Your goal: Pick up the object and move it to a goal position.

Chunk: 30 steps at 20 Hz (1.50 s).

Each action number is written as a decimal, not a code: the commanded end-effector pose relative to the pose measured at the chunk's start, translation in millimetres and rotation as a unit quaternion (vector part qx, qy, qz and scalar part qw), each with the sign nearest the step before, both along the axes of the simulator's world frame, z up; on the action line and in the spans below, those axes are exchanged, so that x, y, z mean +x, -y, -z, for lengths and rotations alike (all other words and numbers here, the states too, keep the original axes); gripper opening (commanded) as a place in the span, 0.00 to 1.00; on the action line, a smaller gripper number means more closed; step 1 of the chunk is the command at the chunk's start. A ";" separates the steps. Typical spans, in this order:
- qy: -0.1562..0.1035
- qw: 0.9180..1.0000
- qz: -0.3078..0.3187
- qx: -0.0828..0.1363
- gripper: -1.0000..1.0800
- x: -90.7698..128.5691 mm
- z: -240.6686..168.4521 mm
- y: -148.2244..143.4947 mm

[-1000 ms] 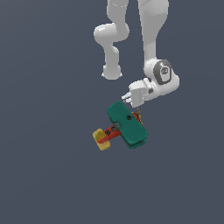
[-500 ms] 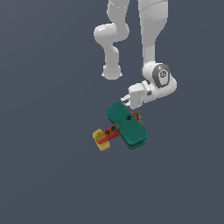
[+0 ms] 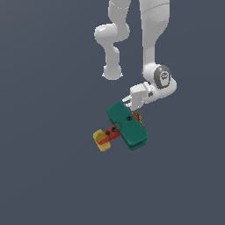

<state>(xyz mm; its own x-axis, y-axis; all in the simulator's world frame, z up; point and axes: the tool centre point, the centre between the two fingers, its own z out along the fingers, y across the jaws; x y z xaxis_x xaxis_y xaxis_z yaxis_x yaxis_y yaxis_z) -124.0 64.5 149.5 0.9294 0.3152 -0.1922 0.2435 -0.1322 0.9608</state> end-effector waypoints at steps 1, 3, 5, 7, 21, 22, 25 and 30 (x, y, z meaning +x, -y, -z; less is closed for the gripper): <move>0.003 1.000 -0.005 -0.005 0.62 0.2 0.6 -1.1; 0.004 1.000 -0.008 -0.006 0.62 0.3 0.9 -1.8; 0.004 1.000 -0.009 -0.007 0.62 0.4 1.0 -2.0; 0.004 1.000 -0.007 -0.006 0.62 0.0 0.6 -1.5; 0.003 1.000 -0.008 -0.007 0.00 9.0 7.5 31.0; 0.003 1.000 -0.008 -0.007 0.00 9.0 7.5 31.0; 0.003 1.000 -0.008 -0.007 0.00 9.0 7.5 31.0; 0.004 1.000 -0.009 -0.007 0.00 8.7 6.4 30.4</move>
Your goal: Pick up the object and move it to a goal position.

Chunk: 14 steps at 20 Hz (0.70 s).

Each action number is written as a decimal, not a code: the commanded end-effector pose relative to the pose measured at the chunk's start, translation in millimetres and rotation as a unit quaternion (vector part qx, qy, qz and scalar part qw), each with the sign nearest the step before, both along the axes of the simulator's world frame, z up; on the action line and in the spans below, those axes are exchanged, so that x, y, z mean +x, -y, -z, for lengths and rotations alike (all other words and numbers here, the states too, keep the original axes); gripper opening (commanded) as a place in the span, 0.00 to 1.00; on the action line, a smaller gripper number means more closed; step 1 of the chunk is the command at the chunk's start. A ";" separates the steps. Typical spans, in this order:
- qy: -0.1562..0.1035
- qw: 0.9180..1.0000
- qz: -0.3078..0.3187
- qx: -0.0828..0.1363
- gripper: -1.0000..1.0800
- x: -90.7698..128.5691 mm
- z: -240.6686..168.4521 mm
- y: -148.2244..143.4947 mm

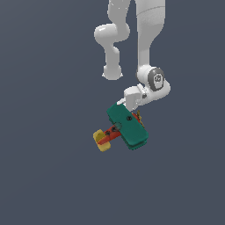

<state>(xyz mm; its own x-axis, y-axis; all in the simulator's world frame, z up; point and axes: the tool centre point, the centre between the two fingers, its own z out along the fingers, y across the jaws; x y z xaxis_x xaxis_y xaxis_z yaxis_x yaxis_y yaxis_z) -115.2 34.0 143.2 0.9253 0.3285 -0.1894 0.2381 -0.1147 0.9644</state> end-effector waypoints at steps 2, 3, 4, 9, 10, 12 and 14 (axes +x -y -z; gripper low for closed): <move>0.000 1.000 0.000 0.000 0.00 0.2 -1.7 1.0; 0.000 1.000 0.000 0.000 0.00 0.3 -3.3 2.0; 0.000 1.000 0.000 0.000 0.00 0.5 -5.4 3.3; 0.000 1.000 0.000 0.000 0.00 2.3 -22.5 14.3; 0.000 1.000 0.000 0.000 0.00 2.8 -27.4 17.4; 0.000 1.000 0.000 0.000 0.00 4.0 -38.7 24.4; -0.001 1.000 0.000 0.000 0.00 5.4 -51.8 32.8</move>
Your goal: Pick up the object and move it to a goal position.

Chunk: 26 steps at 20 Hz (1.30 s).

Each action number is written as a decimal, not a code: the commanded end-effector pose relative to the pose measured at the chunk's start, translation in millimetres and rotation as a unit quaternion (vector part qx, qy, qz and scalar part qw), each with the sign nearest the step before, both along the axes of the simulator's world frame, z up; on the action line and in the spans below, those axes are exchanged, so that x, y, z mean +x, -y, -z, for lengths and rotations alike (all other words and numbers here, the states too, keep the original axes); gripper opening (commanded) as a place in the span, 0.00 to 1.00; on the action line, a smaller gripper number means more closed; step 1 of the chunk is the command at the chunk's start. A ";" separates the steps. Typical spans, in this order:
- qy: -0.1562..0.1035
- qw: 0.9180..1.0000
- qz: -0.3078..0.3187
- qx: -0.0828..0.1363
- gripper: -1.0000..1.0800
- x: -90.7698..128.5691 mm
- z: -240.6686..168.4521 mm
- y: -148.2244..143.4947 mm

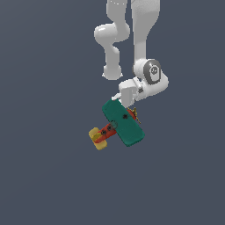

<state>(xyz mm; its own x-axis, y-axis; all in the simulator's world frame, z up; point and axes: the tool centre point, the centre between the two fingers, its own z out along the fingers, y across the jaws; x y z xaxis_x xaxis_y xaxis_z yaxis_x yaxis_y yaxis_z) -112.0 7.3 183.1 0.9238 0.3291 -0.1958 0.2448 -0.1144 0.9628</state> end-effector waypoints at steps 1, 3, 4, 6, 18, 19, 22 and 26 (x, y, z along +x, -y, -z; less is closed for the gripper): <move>0.003 1.000 0.001 0.001 0.00 3.0 -19.3 10.8; 0.003 1.000 0.001 0.001 0.00 4.8 -35.6 21.3; 0.003 1.000 0.001 0.001 0.00 5.8 -44.7 26.9; 0.003 1.000 0.001 0.000 0.00 8.0 -64.0 39.1; 0.003 1.000 0.002 -0.001 0.00 23.9 -196.1 120.6; 0.003 1.000 0.002 -0.001 0.00 25.4 -206.9 127.3; 0.003 1.000 0.002 -0.002 0.00 29.7 -239.0 146.4; 0.004 1.000 0.001 -0.002 0.00 35.7 -279.7 170.4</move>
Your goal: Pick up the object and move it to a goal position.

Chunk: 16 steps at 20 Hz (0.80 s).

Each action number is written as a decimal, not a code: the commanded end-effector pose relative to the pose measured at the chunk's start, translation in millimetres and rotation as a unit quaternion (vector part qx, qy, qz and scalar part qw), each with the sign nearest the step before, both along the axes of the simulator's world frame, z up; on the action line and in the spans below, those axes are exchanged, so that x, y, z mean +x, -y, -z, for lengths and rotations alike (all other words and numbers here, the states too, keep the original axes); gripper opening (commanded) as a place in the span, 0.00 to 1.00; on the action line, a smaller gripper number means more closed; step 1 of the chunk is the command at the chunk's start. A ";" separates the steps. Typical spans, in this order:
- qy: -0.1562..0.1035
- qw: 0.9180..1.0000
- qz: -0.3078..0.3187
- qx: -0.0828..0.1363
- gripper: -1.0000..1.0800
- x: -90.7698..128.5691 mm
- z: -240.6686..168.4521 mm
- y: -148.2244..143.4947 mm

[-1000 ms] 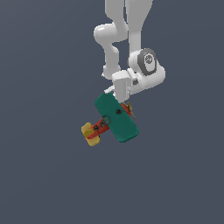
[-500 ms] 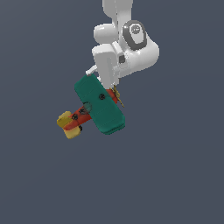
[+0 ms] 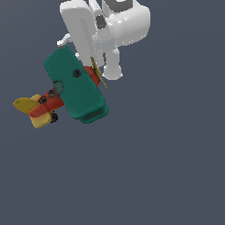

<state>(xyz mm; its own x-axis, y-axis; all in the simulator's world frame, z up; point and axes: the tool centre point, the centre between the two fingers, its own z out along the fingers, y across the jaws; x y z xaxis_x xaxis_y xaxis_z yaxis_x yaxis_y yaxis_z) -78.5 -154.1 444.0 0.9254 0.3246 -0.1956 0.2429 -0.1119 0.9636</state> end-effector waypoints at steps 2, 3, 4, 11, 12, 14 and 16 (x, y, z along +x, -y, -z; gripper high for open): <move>0.003 1.000 -0.001 -0.001 0.00 5.4 -37.5 19.9; 0.003 1.000 -0.001 -0.001 0.00 6.9 -46.0 25.0; 0.003 1.000 -0.001 -0.001 0.00 8.4 -54.0 29.5; 0.003 1.000 -0.002 0.000 0.00 16.9 -93.6 51.7; 0.003 1.000 -0.002 0.000 0.00 17.9 -96.9 53.6; 0.003 1.000 -0.002 0.001 0.00 19.3 -101.9 56.3; 0.003 1.000 -0.002 0.001 0.00 20.2 -104.7 57.8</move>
